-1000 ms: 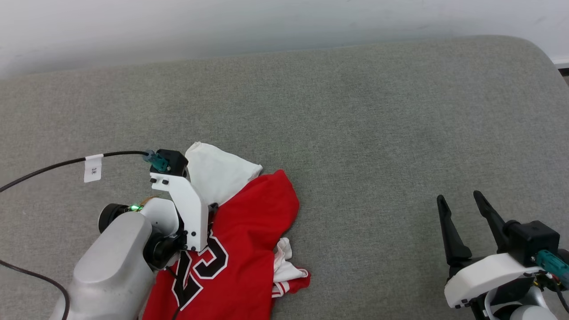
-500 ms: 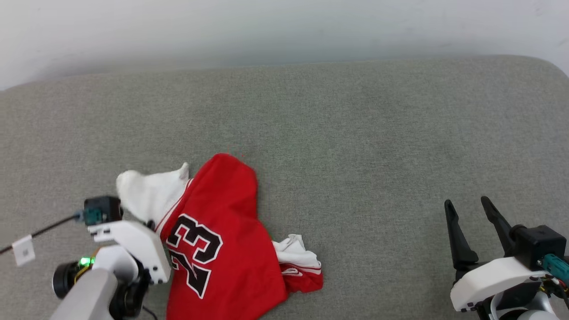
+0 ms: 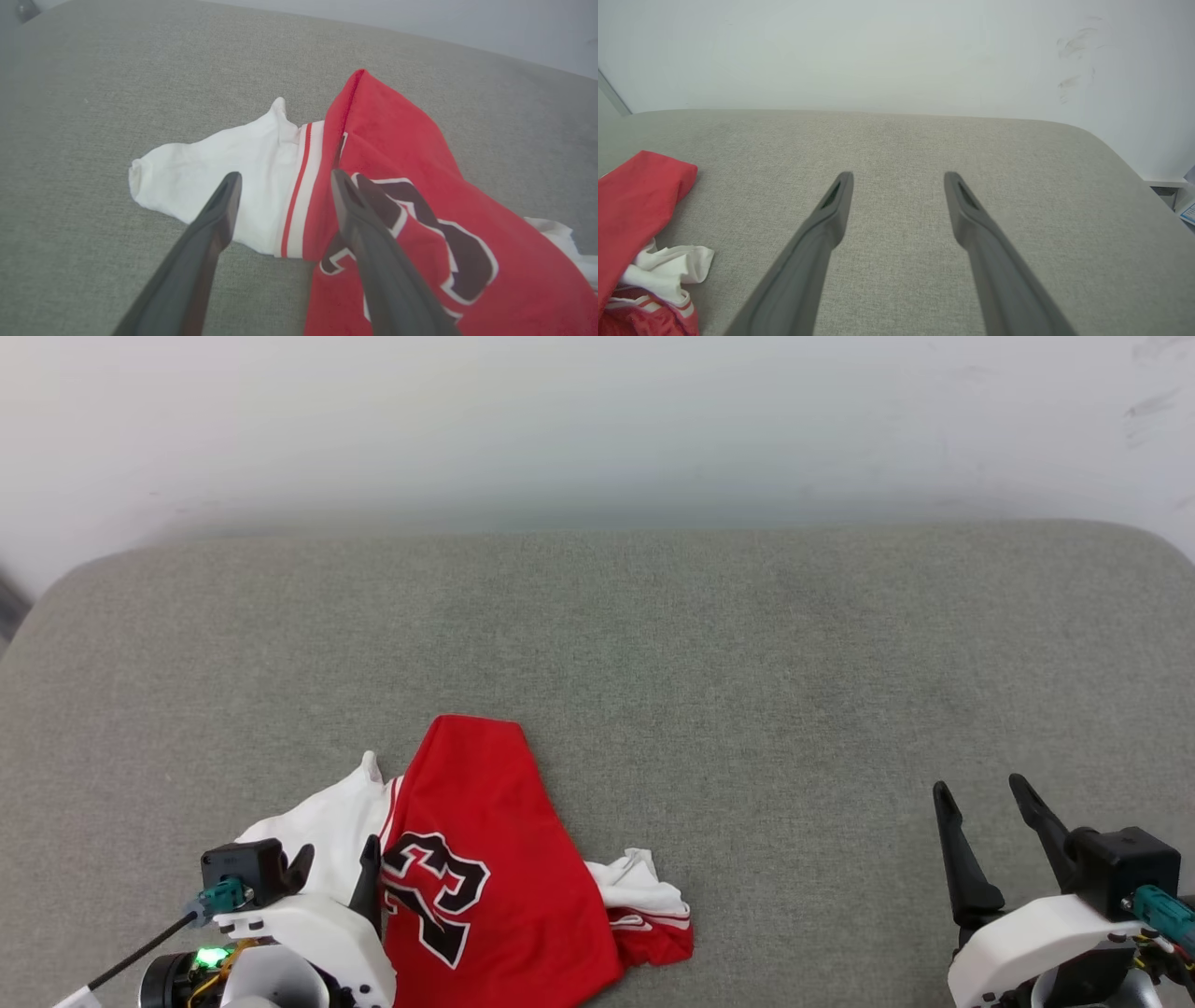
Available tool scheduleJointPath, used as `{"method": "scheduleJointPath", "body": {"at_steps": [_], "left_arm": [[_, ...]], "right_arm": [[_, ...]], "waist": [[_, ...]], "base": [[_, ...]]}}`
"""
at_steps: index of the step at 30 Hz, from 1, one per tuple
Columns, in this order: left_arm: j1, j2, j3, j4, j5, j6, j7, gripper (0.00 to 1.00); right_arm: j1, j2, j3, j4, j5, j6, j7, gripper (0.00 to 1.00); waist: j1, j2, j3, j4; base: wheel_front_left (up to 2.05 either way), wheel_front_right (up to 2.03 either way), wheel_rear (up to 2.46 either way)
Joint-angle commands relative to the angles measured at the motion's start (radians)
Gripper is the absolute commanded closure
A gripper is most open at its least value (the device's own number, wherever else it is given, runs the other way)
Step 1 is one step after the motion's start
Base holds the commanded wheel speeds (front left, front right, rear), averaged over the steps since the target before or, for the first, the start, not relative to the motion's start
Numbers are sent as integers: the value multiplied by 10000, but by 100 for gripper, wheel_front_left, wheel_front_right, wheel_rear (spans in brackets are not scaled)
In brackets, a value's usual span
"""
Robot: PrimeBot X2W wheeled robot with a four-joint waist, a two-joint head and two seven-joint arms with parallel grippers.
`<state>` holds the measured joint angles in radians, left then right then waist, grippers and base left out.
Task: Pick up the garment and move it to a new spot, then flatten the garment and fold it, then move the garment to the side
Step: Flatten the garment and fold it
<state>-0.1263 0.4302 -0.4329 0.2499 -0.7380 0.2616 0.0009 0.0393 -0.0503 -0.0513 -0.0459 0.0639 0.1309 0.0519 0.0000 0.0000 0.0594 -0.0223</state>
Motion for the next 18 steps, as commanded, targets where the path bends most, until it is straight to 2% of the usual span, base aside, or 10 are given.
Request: {"method": "scheduleJointPath", "body": {"at_steps": [1,8,18], "left_arm": [[138,-8,-56,-192,210,5,-309,0],[251,-151,-263,-1141,921,139,-1579,0],[592,-313,-339,-2256,1280,538,-2115,0]], "right_arm": [[93,0,-4,-69,-48,-3,26,0],[393,0,41,-241,-128,-3,243,0],[569,0,141,-353,-18,-3,313,0]], "waist": [[0,0,-214,40],[0,0,-686,38],[0,0,-911,12]], "base": [[0,0,0],[0,0,0],[0,0,0]]}}
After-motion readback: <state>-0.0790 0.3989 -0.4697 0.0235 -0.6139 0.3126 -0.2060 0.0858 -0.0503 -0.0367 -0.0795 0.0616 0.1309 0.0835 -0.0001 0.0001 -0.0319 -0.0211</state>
